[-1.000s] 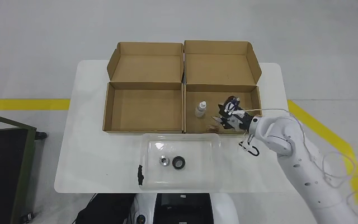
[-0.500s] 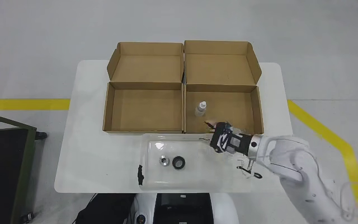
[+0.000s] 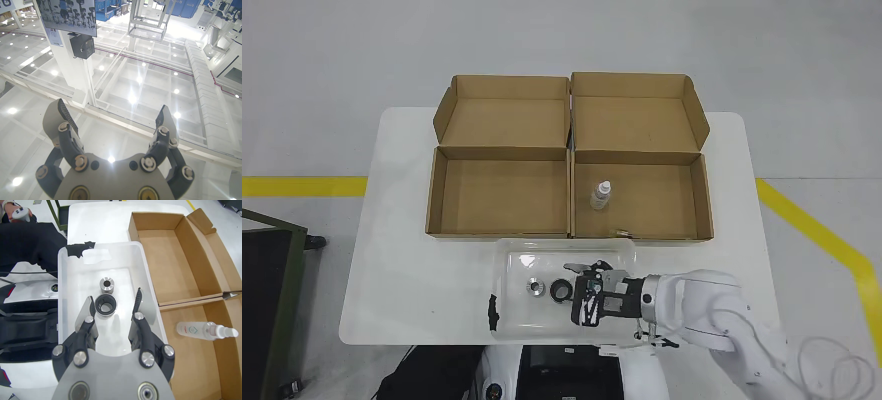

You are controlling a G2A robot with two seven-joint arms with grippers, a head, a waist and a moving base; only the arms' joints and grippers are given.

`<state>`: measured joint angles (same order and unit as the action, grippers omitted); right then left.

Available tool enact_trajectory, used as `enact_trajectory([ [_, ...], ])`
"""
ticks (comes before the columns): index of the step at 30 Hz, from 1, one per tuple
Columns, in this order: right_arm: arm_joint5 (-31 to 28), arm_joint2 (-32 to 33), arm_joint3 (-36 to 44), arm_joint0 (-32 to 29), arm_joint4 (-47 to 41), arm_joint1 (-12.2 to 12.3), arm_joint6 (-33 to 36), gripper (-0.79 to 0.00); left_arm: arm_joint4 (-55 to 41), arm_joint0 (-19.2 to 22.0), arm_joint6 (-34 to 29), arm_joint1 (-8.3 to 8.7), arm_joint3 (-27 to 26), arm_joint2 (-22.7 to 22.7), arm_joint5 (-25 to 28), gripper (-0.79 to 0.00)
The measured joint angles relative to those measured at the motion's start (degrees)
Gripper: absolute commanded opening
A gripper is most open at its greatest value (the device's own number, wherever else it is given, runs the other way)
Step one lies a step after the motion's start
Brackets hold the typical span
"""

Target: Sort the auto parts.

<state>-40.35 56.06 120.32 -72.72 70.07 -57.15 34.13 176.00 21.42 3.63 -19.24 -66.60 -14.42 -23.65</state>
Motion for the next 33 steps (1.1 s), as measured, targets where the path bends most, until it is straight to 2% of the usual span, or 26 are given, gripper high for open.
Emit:
enact_trajectory([
  [6, 1.04, -3.89, -2.66, 1.74, 3.07, -0.81, -0.4, -0.243, 0.0, 0.0, 0.0, 0.0, 0.0, 0.0, 0.0, 0.0],
  [20, 1.25, -9.42, -10.14, 6.41, 3.92, -2.67, -1.4, -0.228, 0.0, 0.0, 0.0, 0.0, 0.0, 0.0, 0.0, 0.0],
  [24, 0.55, -10.86, -12.94, 8.03, 3.2, -3.29, -1.7, -0.2, 0.0, 0.0, 0.0, 0.0, 0.0, 0.0, 0.0, 0.0],
  [29, 0.14, -12.14, -15.27, 9.38, 2.38, -3.91, -2.0, -0.24, 0.0, 0.0, 0.0, 0.0, 0.0, 0.0, 0.0, 0.0],
  [33, -0.13, -12.7, -16.82, 9.99, 1.8, -4.25, -2.34, -0.369, 0.0, 0.0, 0.0, 0.0, 0.0, 0.0, 0.0, 0.0],
])
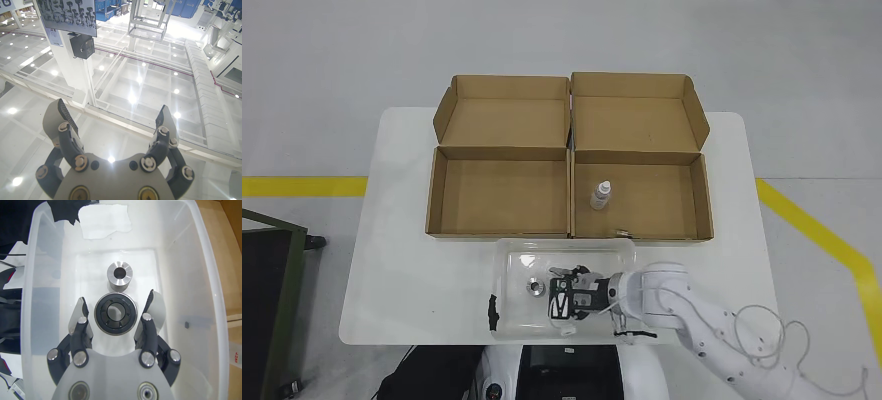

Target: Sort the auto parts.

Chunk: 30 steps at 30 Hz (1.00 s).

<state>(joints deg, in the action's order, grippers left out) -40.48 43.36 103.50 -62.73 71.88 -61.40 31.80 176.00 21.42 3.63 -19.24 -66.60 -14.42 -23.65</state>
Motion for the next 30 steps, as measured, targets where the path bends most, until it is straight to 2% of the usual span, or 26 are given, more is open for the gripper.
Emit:
enact_trajectory([
  [3, -0.33, -0.27, -0.96, 0.34, -0.22, -0.18, -0.17, -0.413, 0.0, 0.0, 0.0, 0.0, 0.0, 0.0, 0.0, 0.0],
  [6, -1.05, -0.55, -1.61, 0.76, -0.47, -0.33, 0.09, -0.502, 0.0, 0.0, 0.0, 0.0, 0.0, 0.0, 0.0, 0.0],
  [10, -1.47, -0.59, -1.63, 1.12, -0.86, -0.46, 0.31, -0.785, 0.0, 0.0, 0.0, 0.0, 0.0, 0.0, 0.0, 0.0],
  [19, -3.18, 1.64, 0.15, 0.64, -2.84, -0.07, -1.61, -0.785, 0.0, 0.0, 0.0, 0.0, 0.0, 0.0, 0.0, 0.0],
  [30, -4.9, 8.07, 5.15, -2.33, -6.13, 1.45, -4.23, -0.785, 0.0, 0.0, 0.0, 0.0, 0.0, 0.0, 0.0, 0.0],
])
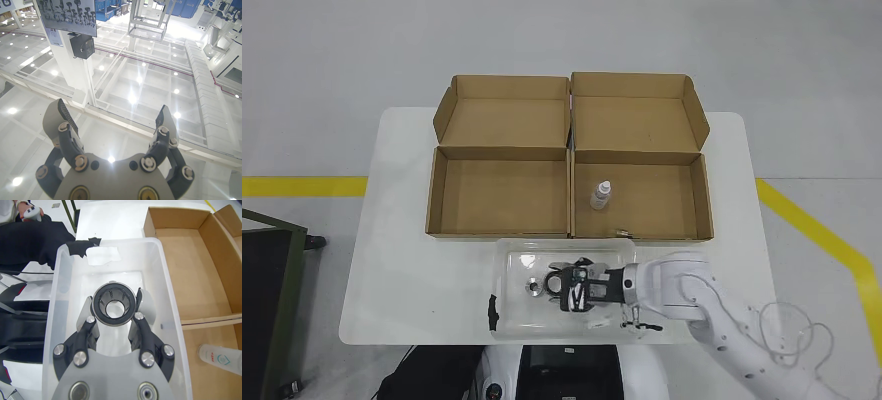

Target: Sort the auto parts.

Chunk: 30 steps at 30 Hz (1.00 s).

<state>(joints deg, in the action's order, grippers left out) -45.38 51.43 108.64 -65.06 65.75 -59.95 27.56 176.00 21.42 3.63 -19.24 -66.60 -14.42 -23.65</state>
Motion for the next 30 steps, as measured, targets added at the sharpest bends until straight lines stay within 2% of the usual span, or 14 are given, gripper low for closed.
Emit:
enact_trajectory([
  [14, -1.44, 5.23, 5.22, -1.03, -4.47, 0.75, -6.14, -0.785, 0.0, 0.0, 0.0, 0.0, 0.0, 0.0, 0.0, 0.0],
  [30, -1.78, 10.77, 7.46, 1.26, -8.7, 0.49, -18.66, -0.785, 0.0, 0.0, 0.0, 0.0, 0.0, 0.0, 0.0, 0.0],
])
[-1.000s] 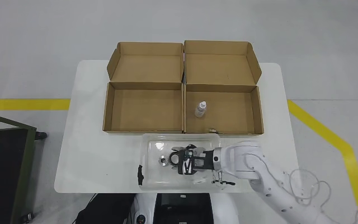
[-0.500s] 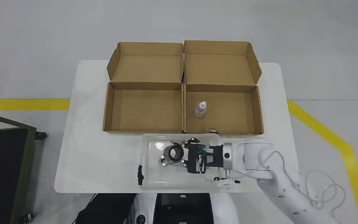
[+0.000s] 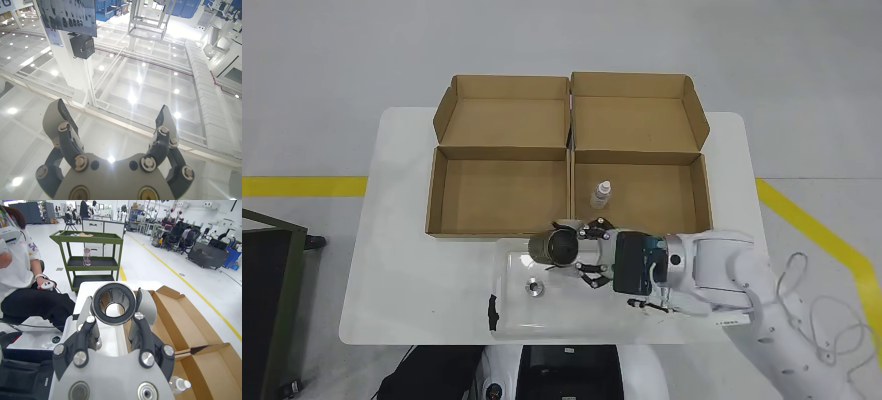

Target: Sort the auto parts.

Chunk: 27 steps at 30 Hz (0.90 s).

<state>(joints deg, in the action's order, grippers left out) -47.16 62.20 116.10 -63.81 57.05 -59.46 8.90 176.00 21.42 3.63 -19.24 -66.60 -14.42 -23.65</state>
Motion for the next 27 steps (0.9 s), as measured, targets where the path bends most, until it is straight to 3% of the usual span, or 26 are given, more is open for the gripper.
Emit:
enact_trajectory([
  [17, -3.34, 5.83, 3.81, 0.88, -0.73, 0.36, -4.46, -0.785, 0.0, 0.0, 0.0, 0.0, 0.0, 0.0, 0.0, 0.0],
  [27, -1.81, 9.81, 7.75, -0.12, -1.63, 0.66, -4.41, -0.785, 0.0, 0.0, 0.0, 0.0, 0.0, 0.0, 0.0, 0.0],
])
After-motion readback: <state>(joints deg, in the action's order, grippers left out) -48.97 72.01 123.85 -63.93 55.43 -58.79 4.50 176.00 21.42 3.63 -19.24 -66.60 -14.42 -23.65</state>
